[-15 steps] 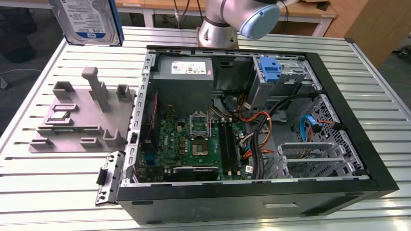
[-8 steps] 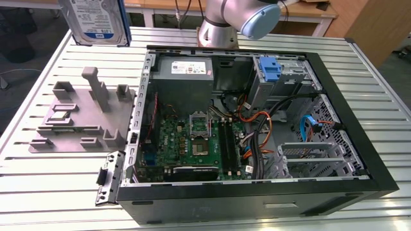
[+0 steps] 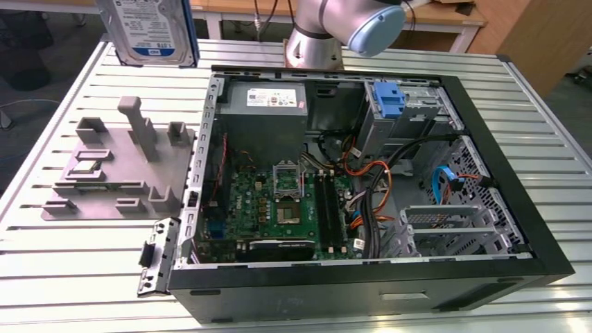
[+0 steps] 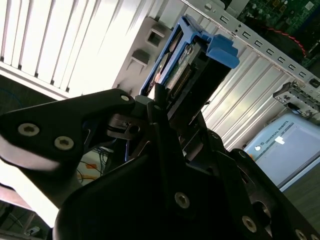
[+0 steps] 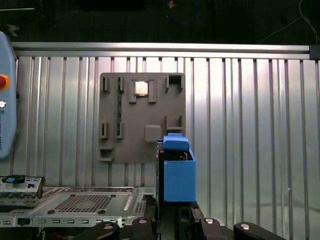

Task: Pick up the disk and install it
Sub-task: 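Pick up the disk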

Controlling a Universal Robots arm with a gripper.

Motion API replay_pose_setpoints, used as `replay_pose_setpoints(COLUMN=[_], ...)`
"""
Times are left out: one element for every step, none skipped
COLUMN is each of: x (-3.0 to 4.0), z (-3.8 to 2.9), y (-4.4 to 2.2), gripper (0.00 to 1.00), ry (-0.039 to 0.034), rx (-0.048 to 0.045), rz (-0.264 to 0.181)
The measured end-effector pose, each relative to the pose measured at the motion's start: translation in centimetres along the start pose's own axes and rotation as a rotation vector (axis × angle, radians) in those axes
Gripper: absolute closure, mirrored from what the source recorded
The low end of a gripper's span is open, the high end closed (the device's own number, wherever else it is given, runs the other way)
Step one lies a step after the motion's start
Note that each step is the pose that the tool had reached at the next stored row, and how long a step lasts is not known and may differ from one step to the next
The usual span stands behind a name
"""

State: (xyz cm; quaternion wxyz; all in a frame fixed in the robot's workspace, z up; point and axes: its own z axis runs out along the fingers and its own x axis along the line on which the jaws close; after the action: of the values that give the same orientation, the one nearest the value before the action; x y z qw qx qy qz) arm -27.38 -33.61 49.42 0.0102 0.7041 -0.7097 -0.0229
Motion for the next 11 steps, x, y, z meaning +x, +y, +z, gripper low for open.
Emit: replay_pose_setpoints(x=[0.0, 0.0, 0.0, -0.01, -0.01, -0.01, -0.01, -0.01, -0.01, -0.01, -0.01], z=[-0.01, -0.01, -0.02, -0.03, -0.03, -0.04, -0.05, -0.05, -0.06, -0.06, -0.07], y=[-0.18, -0.36, -0.55, -0.73, -0.91, -1.1, -1.29, -1.46, -1.62, -1.77, -1.93], gripper=[0.65, 0.65, 0.65, 0.65, 0.65, 0.65, 0.65, 0.65, 0.65, 0.65, 0.65], ry=[0.0, 0.0, 0.0, 0.0, 0.0, 0.0, 0.0, 0.0001, 0.0, 0.0, 0.0], rx=[-0.0001, -0.0001, -0.0003, -0.0003, -0.0003, -0.0004, -0.0005, -0.0006, -0.0005, -0.0006, -0.0006], rz=[0.0, 0.0, 0.0, 0.0, 0.0, 0.0, 0.0, 0.0, 0.0, 0.0, 0.0])
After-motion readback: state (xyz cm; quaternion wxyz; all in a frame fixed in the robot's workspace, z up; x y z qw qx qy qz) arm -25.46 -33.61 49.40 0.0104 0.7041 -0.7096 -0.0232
